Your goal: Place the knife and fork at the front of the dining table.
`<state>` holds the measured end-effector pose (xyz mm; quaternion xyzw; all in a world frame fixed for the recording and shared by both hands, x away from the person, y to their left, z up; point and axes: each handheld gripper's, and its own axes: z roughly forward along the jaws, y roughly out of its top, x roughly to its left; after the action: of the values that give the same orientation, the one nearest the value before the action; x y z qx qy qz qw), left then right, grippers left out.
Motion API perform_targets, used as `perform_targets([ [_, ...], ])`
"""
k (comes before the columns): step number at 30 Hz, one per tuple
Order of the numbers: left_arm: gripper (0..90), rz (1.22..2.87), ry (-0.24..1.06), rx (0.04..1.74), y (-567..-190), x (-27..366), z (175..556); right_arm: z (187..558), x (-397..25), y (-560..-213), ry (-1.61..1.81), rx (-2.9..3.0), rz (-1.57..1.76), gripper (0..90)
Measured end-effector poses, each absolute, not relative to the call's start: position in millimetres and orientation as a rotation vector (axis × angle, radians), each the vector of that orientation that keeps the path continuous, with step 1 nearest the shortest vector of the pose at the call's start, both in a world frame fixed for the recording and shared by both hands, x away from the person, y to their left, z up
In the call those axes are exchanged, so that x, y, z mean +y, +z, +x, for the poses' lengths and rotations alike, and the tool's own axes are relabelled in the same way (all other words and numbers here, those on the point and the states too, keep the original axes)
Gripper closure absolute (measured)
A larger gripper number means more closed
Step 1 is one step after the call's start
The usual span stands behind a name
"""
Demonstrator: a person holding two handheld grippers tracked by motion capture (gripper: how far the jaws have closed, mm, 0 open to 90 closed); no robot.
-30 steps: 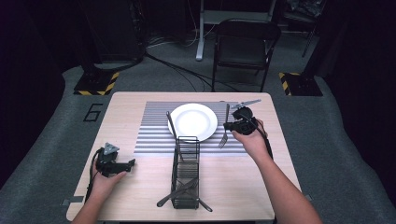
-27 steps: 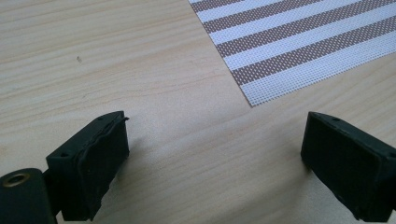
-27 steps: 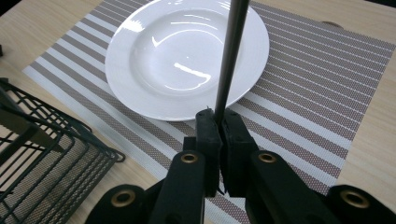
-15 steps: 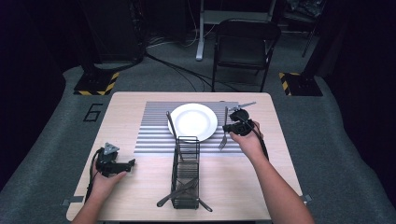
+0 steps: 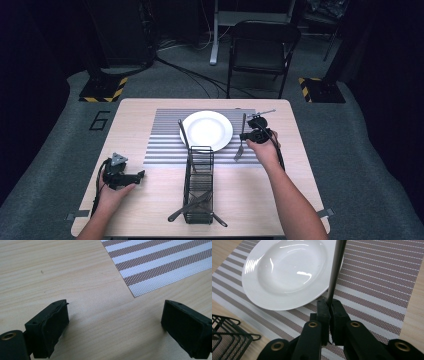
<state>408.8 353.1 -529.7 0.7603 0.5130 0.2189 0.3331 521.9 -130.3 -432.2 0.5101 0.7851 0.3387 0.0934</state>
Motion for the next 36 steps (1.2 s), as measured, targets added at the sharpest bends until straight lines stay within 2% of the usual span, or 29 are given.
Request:
perform_targets([
  [36, 7.5, 1.991, 0.57, 1.339, -529, 353, 409, 546, -131, -466, 1.091, 2.051, 1.853, 87.1],
])
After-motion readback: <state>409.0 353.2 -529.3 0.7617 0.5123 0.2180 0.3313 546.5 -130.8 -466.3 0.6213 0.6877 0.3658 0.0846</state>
